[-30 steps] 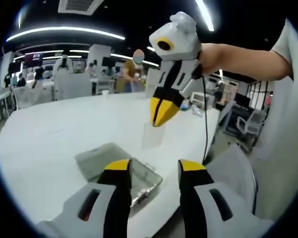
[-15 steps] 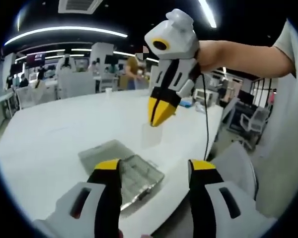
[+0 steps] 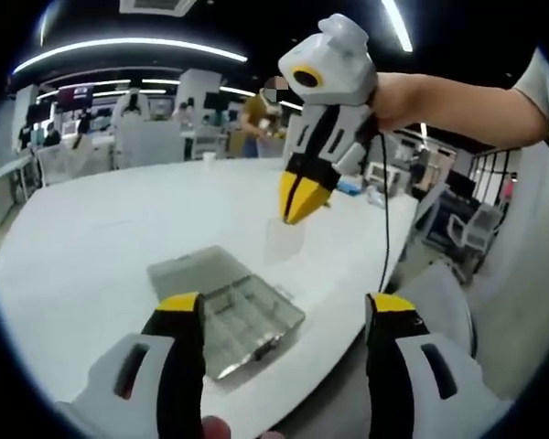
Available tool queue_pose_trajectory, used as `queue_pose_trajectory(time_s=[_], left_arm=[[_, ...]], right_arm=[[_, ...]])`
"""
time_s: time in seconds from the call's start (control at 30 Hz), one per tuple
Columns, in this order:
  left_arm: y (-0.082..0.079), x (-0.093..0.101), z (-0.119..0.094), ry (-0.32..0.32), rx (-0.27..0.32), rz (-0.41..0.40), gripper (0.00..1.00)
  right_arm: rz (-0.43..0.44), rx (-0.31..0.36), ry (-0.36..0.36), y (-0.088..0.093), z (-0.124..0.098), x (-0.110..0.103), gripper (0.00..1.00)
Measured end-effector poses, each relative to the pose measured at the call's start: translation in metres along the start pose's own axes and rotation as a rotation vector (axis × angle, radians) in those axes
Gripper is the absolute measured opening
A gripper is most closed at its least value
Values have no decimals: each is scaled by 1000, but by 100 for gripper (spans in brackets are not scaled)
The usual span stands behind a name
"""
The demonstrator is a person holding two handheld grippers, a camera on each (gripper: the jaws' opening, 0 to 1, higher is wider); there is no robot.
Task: Insert the divider into the dual guide fixture by aligning both edges with the guide slots and pushing it downward to the bottom, including one-sided entry, uneven engagement, binding, and posture correction.
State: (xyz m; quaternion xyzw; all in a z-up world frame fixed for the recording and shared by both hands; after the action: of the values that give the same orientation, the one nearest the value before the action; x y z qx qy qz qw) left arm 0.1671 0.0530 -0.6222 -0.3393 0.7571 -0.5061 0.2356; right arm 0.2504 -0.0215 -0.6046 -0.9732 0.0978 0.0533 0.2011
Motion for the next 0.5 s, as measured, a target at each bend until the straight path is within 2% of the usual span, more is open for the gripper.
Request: queue_pose_trajectory(time_s=[0.5], left_arm=[[10, -9, 0, -11, -30, -27, 71]], right_arm=[[-12, -9, -1, 1, 8, 8, 0]])
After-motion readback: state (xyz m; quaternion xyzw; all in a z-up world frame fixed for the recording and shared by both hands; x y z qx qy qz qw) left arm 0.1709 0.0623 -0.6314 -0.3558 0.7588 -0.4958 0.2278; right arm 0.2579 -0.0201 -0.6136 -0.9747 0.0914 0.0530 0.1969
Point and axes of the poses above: the point that each gripper's makers call its tool centre point, and the gripper's own axes: z roughly forward along the fingers, x roughly to its right, y roughly out of its underside, the point moved 3 cm from there along -z, roughly backward along the fingers, and after that the axes turned 13 degrees about z, right-handed, at the moved point
